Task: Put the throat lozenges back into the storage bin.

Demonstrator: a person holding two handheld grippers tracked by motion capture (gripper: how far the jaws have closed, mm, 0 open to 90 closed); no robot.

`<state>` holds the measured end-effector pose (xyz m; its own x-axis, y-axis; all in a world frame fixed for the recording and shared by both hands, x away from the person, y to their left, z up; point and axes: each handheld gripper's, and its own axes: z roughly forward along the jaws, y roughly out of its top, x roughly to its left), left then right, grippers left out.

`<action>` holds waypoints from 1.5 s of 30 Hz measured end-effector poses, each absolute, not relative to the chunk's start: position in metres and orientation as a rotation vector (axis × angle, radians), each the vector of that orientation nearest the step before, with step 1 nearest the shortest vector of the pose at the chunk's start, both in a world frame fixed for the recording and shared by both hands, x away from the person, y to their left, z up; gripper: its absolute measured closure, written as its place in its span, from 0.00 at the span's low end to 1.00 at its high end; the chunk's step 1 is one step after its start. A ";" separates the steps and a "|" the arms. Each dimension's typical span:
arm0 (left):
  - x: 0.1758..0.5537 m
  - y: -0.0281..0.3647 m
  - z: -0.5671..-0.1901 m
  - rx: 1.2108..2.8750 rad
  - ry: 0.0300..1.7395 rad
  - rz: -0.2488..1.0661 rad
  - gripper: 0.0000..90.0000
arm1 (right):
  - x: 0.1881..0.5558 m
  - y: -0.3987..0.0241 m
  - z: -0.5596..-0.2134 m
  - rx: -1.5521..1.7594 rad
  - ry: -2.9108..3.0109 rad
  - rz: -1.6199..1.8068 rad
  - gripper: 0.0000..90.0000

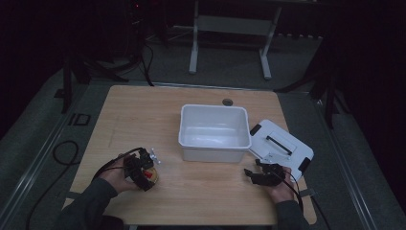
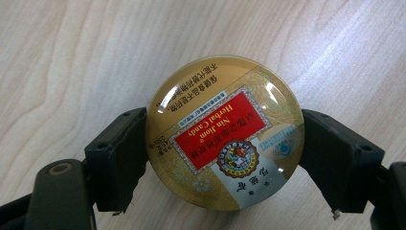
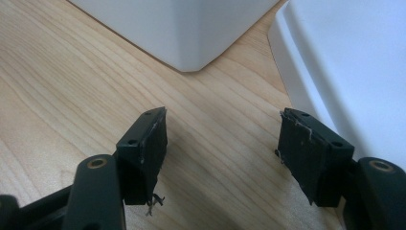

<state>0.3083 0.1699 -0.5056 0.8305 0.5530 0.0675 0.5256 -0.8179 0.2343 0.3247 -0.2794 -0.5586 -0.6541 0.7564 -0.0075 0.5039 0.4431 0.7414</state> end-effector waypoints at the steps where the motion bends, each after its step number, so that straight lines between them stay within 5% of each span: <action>1: 0.309 0.170 -0.505 2.805 0.836 0.200 0.23 | 0.325 -0.279 -0.559 1.075 2.362 1.043 0.37; 45: 0.321 0.174 -0.466 2.736 0.821 0.261 0.23 | 0.325 -0.279 -0.559 1.076 2.362 1.043 0.37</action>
<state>0.3212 0.1737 -0.4663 0.8231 0.5602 0.0929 0.5111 -0.8021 0.3089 0.3247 -0.2793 -0.5585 -0.6538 0.7566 -0.0067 0.5049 0.4429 0.7409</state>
